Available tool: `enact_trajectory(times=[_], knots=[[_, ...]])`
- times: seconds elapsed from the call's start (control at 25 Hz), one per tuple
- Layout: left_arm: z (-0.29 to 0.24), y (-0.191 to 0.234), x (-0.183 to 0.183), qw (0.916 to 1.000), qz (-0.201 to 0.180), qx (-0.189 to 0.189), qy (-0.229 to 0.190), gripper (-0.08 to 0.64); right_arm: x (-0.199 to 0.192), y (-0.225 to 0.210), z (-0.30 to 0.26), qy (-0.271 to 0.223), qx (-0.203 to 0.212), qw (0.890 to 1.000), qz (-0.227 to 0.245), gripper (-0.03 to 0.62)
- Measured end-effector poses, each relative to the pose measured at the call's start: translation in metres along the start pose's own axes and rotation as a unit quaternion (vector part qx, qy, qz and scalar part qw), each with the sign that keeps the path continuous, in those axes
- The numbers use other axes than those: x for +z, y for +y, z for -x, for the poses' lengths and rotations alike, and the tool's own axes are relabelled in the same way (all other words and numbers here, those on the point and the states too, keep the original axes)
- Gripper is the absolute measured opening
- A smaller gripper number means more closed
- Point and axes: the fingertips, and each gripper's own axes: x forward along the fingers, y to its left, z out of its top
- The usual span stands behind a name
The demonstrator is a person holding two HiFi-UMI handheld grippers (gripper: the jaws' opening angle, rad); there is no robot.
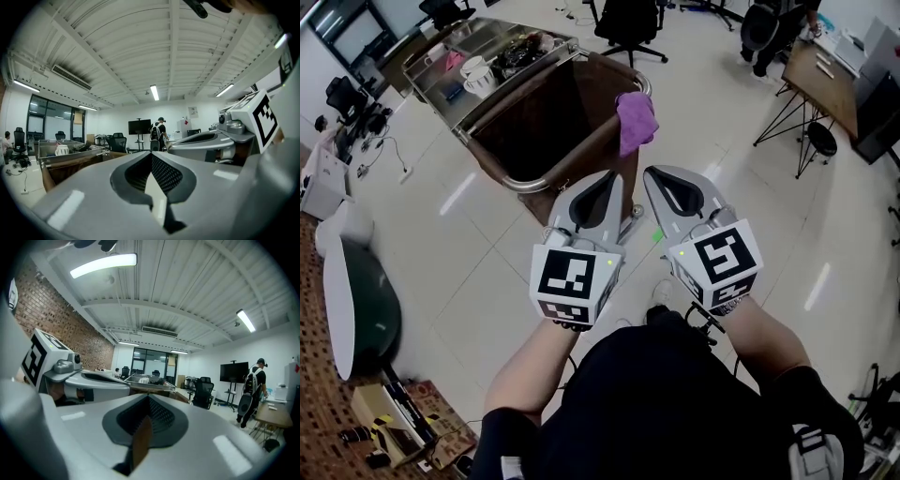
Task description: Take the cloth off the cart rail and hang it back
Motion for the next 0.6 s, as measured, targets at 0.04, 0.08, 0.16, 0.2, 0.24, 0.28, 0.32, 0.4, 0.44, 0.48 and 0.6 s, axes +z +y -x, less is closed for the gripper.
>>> enact_trajectory(times=[0.04,0.08,0.16,0.2,0.24,0.28,0.32,0.4,0.44,0.48,0.6], knots=[[0.003,-0.002,0.002,1.0000,0.000,0.000,-0.001,-0.012,0.002,0.002,0.004,-0.001,-0.001,1.000,0.001,0.000],[0.005,-0.004,0.003,1.0000,-0.001,-0.001,-0.002,-0.012,0.003,0.003,0.006,-0.001,-0.001,1.000,0.001,0.000],[0.006,-0.008,0.004,1.0000,-0.004,0.000,-0.002,-0.012,0.004,0.004,0.010,-0.003,0.000,1.000,0.002,0.000],[0.006,-0.011,0.004,1.0000,-0.006,0.000,-0.001,-0.012,0.004,0.004,0.012,-0.004,0.002,1.000,0.002,0.000],[0.007,-0.014,0.003,1.0000,-0.007,0.001,-0.001,-0.012,0.003,0.004,0.014,-0.005,0.005,1.000,0.001,0.000],[0.006,-0.017,0.002,1.0000,-0.008,0.002,0.001,-0.012,0.003,0.004,0.015,-0.006,0.007,1.000,0.001,0.000],[0.006,-0.018,0.003,1.0000,-0.008,0.002,0.002,-0.012,0.005,0.003,0.015,-0.006,0.010,1.000,0.000,0.000],[0.003,-0.014,0.010,1.0000,-0.007,0.004,0.004,-0.012,0.014,0.000,0.011,-0.008,0.013,1.000,0.000,0.000],[0.002,-0.012,0.013,0.9999,-0.008,0.005,0.005,-0.012,0.019,-0.001,0.009,-0.009,0.014,1.000,0.001,0.000],[0.001,-0.011,0.014,0.9999,-0.008,0.007,0.005,-0.012,0.020,-0.003,0.008,-0.009,0.016,1.000,0.001,0.000],[-0.002,-0.027,0.000,0.9999,-0.008,0.012,0.004,-0.012,0.003,-0.007,0.021,-0.012,0.020,1.000,0.002,0.000]])
